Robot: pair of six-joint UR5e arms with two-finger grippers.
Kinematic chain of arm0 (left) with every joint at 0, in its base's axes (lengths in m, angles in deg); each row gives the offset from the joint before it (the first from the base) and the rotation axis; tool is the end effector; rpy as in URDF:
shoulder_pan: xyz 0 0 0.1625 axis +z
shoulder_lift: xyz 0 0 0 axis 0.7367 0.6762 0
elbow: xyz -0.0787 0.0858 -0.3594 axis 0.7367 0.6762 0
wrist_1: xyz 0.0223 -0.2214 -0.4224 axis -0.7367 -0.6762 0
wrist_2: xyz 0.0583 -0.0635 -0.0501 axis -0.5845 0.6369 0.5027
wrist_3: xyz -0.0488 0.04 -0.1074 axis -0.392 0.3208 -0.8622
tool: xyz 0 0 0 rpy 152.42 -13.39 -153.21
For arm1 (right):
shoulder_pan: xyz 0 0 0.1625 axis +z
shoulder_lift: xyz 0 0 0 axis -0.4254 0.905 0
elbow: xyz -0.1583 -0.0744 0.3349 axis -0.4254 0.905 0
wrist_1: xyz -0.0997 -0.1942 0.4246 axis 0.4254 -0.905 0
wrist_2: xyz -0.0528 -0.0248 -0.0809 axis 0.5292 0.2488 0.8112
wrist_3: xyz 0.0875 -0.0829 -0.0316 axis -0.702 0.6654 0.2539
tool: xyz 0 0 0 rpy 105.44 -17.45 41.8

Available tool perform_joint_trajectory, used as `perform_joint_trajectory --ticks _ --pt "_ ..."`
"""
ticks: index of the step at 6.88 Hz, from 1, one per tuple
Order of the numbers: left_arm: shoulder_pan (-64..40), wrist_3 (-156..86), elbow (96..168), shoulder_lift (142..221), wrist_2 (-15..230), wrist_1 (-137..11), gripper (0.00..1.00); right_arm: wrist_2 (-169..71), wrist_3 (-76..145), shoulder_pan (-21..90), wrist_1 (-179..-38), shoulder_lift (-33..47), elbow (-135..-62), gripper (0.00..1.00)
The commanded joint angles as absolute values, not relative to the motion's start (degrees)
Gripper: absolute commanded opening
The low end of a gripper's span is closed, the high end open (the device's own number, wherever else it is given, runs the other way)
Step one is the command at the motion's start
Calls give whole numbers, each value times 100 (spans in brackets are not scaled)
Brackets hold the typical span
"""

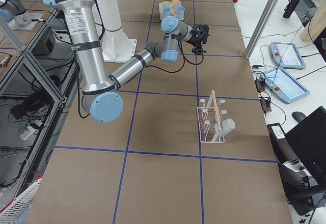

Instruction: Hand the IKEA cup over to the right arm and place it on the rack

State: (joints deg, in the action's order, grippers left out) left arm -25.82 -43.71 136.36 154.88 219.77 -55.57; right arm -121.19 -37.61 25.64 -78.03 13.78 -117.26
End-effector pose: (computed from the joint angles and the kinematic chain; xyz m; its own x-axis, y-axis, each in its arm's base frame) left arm 0.1084 -0.5237 0.6072 0.6893 0.0021 -0.7245 0.0002 1.0000 0.0030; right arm -0.2866 -0.5439 0.1866 0.1298 0.1228 0.9839 -0.7098 0.7044 0.0057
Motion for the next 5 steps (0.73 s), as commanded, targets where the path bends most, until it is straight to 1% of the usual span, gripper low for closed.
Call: perform_joint_trajectory --ticks 1,3,5 --pt "-2559 -4994 13374 15529 21982 -6187 98 -12118 -3753 2554 -7803 1344 -11688 99" --pt "-2497 -5014 12987 15529 21982 -6742 98 -12118 -3753 2554 -7803 1352 -11697 99" --pt "-2409 -5014 12994 15459 21991 -6997 99 -12127 -3744 2554 -7803 1352 -11697 99"
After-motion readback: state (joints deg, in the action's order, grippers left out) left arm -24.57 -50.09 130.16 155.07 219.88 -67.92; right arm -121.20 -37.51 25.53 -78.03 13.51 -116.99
